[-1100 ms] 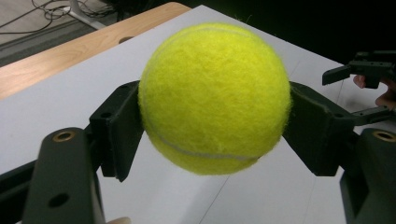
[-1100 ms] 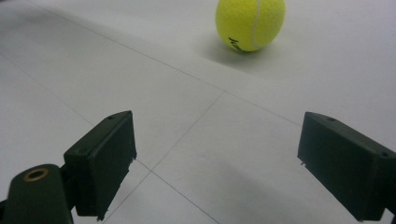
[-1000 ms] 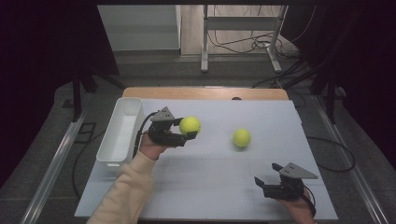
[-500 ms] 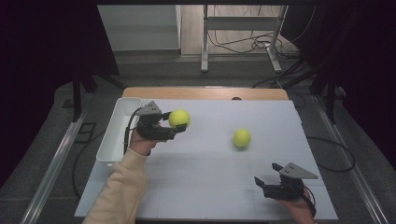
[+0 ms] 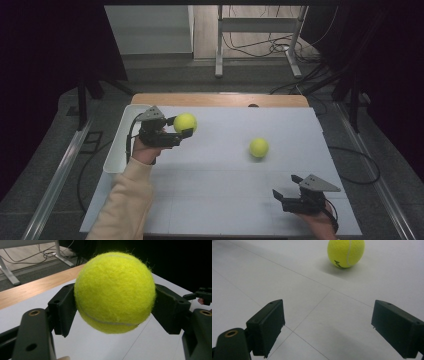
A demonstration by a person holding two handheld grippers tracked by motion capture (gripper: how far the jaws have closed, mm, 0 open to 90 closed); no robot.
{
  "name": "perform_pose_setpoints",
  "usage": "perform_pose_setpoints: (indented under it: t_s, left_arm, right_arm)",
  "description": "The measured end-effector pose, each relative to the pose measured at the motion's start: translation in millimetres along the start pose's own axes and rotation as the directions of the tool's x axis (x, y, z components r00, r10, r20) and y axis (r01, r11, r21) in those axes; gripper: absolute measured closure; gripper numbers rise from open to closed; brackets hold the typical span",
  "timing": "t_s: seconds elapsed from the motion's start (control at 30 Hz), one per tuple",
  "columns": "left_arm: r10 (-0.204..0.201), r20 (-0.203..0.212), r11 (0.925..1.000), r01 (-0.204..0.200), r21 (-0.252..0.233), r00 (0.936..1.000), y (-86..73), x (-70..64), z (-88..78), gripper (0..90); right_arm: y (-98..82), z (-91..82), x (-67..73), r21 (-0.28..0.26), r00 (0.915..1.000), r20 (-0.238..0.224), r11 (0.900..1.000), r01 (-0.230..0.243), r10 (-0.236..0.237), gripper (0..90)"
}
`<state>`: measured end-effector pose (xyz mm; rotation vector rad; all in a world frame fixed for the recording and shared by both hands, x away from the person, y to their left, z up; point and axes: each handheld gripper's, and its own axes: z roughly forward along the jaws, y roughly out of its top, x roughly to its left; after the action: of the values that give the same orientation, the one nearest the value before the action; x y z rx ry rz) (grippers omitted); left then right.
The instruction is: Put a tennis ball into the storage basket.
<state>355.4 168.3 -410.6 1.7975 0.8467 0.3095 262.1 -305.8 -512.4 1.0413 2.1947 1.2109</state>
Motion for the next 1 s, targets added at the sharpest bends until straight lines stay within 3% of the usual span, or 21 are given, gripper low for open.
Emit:
perform_pose_setpoints:
  t_s: [1.0]
  left_arm:
    - [-0.061,-0.081,0.9968,0.056,-0.057,0.9948,-1.4,24.9,-28.6,26.2]
  right_arm:
    - [0.0,-0.1,0.1,-0.001,1.0,0.003,1.0,0.0,0.0,11.8]
